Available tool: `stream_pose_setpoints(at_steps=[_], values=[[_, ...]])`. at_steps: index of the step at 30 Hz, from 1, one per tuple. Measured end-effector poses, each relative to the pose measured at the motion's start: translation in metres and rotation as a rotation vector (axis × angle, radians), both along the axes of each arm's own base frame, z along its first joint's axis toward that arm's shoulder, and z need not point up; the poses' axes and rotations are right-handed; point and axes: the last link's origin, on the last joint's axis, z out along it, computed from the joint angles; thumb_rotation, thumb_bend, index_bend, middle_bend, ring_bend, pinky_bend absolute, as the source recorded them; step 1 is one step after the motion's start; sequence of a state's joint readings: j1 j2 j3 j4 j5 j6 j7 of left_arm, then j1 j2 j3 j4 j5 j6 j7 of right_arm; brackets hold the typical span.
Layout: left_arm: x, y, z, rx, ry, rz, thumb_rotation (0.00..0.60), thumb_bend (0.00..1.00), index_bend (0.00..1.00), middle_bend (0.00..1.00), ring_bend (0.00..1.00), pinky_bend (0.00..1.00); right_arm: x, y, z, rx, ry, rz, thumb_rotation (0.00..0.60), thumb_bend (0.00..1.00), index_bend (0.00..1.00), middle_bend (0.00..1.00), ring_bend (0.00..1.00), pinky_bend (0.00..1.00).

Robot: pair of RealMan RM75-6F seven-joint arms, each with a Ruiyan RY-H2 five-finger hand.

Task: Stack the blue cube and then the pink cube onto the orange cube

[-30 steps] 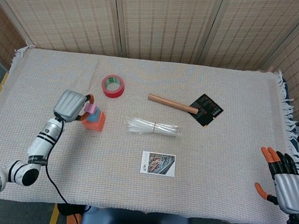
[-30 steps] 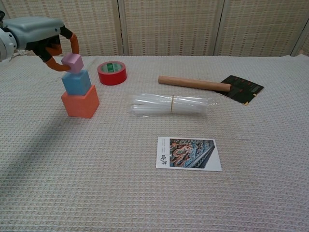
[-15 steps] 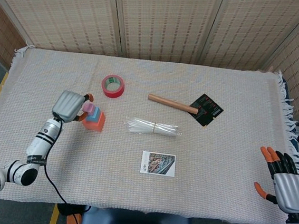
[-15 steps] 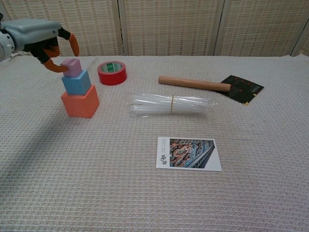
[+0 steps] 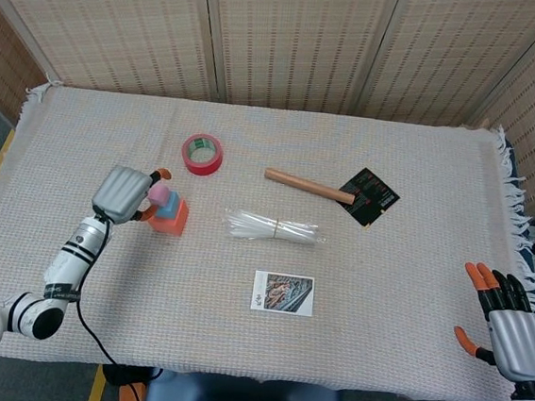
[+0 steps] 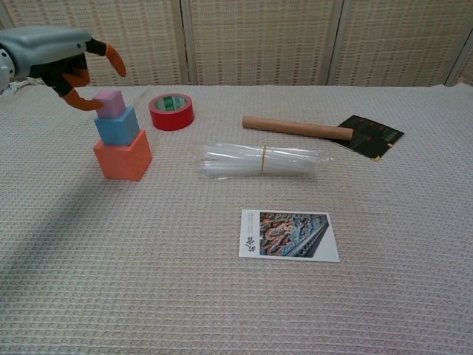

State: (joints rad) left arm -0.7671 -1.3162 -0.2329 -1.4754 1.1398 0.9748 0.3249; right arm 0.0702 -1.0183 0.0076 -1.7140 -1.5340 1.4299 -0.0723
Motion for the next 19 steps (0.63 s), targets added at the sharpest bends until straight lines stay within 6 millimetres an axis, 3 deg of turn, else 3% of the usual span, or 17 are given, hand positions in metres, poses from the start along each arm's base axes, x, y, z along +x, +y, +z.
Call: stream_pose_setpoints(at_steps=[2, 4, 6, 7, 9, 13, 16, 19], values=[[-0.008, -0.021, 0.006, -0.005, -0.029, -0.004, 0.600, 0.30, 0.17, 0.85, 0.84, 0.95, 0.001, 0.001, 0.000, 0.006, -0.004, 0.007, 0.535, 0.20, 0.00, 0.00, 0.00, 0.00], [-0.022, -0.050, 0.012, -0.004, -0.070, -0.002, 0.600, 0.30, 0.13, 0.46, 0.46, 0.66, 0.002, 0.002, -0.001, 0.013, -0.007, 0.016, 0.534, 0.20, 0.00, 0.00, 0.00, 0.00], [-0.039, -0.076, 0.018, 0.014, -0.098, 0.007, 0.600, 0.30, 0.08, 0.17, 0.17, 0.37, 0.003, 0.003, -0.001, 0.013, -0.011, 0.025, 0.535, 0.20, 0.00, 0.00, 0.00, 0.00], [-0.053, -0.093, 0.023, 0.042, -0.110, 0.019, 0.600, 0.30, 0.07, 0.10, 0.08, 0.28, 0.004, 0.004, -0.001, 0.008, -0.015, 0.032, 0.535, 0.20, 0.00, 0.00, 0.00, 0.00], [-0.076, -0.118, 0.033, 0.101, -0.129, 0.042, 0.600, 0.30, 0.07, 0.07, 0.01, 0.19, 0.005, 0.005, -0.002, -0.003, -0.022, 0.045, 0.535, 0.20, 0.00, 0.00, 0.00, 0.00], [-0.128, -0.186, 0.052, 0.239, -0.158, 0.093, 0.600, 0.31, 0.04, 0.04, 0.00, 0.13, 0.008, 0.008, -0.006, -0.013, -0.036, 0.077, 0.535, 0.20, 0.00, 0.00, 0.00, 0.00], [-0.144, -0.230, 0.054, 0.253, -0.149, 0.094, 0.600, 0.31, 0.02, 0.04, 0.00, 0.12, 0.010, 0.010, -0.008, -0.007, -0.044, 0.088, 0.535, 0.20, 0.00, 0.00, 0.00, 0.00], [-0.146, -0.242, 0.052, 0.235, -0.150, 0.102, 0.600, 0.31, 0.02, 0.03, 0.00, 0.12, 0.010, 0.014, -0.009, -0.002, -0.040, 0.093, 0.533, 0.20, 0.00, 0.00, 0.00, 0.00]])
